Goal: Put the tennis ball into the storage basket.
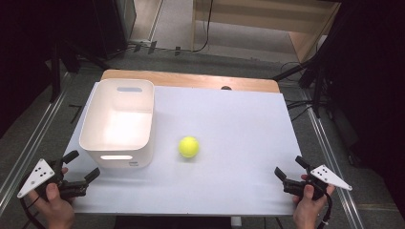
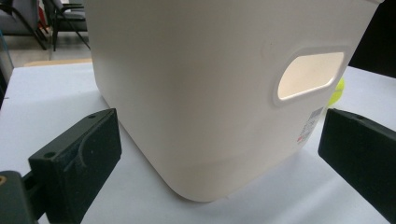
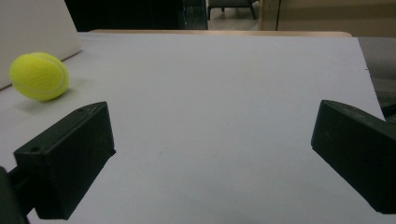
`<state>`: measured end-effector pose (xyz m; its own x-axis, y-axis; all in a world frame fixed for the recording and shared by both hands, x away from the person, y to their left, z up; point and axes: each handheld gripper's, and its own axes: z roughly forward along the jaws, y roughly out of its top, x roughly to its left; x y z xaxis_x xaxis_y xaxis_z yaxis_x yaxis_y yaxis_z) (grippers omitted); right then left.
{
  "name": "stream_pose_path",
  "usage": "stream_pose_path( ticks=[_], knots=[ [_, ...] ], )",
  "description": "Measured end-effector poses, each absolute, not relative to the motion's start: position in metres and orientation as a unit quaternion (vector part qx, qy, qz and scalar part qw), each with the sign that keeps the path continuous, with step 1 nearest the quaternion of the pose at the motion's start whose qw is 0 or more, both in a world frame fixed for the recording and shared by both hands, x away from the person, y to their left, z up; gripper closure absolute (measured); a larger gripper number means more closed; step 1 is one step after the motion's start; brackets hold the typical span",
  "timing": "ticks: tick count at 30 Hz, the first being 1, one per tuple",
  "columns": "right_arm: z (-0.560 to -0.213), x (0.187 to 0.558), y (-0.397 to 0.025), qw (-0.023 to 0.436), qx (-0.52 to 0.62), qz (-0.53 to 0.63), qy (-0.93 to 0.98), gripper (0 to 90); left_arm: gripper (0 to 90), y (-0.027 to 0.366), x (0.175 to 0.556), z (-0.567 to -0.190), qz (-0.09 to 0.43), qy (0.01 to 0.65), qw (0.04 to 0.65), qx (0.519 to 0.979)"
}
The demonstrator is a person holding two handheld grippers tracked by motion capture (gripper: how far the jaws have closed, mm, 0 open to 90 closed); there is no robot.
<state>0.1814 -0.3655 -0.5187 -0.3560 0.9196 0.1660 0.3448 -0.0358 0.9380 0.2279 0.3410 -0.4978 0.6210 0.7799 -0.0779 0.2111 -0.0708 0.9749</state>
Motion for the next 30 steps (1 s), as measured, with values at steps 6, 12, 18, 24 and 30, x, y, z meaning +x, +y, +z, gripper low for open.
stream_pose_path(
  ticks=[6,12,18,24,30],
  knots=[
    [-0.517,0.184,-0.360,0.278,0.494,0.507,0.649,0.0,0.0,0.341,0.227,-0.498,0.247,0.359,0.580,0.688],
    [-0.515,0.184,-0.360,0.273,0.501,0.507,0.646,0.0,0.0,0.342,0.228,-0.498,0.245,0.362,0.583,0.686],
    [-0.510,0.184,-0.358,0.273,0.502,0.495,0.655,0.0,0.0,0.341,0.229,-0.498,0.243,0.363,0.582,0.685],
    [-0.503,0.188,-0.351,0.264,0.494,0.491,0.668,0.0,0.0,0.341,0.229,-0.498,0.243,0.360,0.581,0.688],
    [-0.498,0.193,-0.347,0.250,0.482,0.493,0.679,0.0,0.0,0.341,0.228,-0.498,0.244,0.357,0.580,0.690]
  ],
)
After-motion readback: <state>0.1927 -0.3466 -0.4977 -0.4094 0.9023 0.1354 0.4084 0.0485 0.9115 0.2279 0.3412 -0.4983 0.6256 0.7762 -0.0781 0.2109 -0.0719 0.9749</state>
